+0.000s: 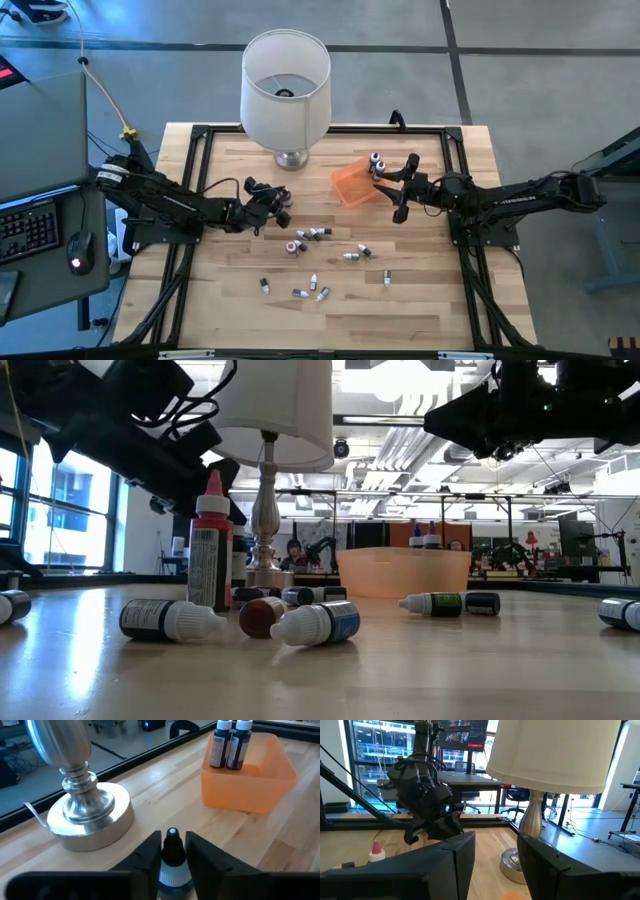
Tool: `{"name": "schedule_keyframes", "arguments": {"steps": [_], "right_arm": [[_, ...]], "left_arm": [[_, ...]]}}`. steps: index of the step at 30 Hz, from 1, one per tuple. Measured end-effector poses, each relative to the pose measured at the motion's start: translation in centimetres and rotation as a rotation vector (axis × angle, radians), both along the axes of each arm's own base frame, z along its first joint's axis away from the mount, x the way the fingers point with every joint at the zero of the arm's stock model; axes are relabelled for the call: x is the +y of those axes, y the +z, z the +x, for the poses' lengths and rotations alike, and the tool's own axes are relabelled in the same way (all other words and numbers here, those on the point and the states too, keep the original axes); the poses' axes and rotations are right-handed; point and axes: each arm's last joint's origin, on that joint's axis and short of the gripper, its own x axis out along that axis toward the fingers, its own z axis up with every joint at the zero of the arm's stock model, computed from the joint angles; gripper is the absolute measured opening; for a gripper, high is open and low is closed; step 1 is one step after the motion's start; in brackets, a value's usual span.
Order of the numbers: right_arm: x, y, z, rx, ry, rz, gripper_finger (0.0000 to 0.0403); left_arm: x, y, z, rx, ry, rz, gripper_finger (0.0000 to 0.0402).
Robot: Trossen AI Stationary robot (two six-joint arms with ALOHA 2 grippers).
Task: Pick & Place food coloring
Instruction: Put the large black food coloring bottle into the orange bin
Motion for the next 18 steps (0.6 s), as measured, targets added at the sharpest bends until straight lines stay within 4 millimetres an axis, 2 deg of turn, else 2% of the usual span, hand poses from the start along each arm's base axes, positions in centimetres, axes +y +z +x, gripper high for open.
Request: {"name": "schedule_keyframes", "arguments": {"steps": [5, 9, 14, 18], "right_arm": [[0.0, 0.1, 0.0, -0.004, -0.008, 0.005, 0.014], [0.0, 0.6, -0.5, -0.04, -0.026, 0.006, 0.014], [0.0, 1.6, -1.9, -0.067, -0.068, -0.001, 0.014], [-0.2, 1.5, -3.5, 0.009, -0.205, -0.011, 0.014]], "left_arm": [[-0.1, 0.7, 0.4, -0.076, -0.005, -0.008, 0.0036], [-0.3, 2.4, 1.6, -0.128, -0.067, 0.005, 0.0032], [-1.0, 7.1, 4.3, -0.172, -0.202, 0.082, 0.004], [-1.3, 11.5, 6.7, -0.218, -0.28, 0.112, 0.004]]}}
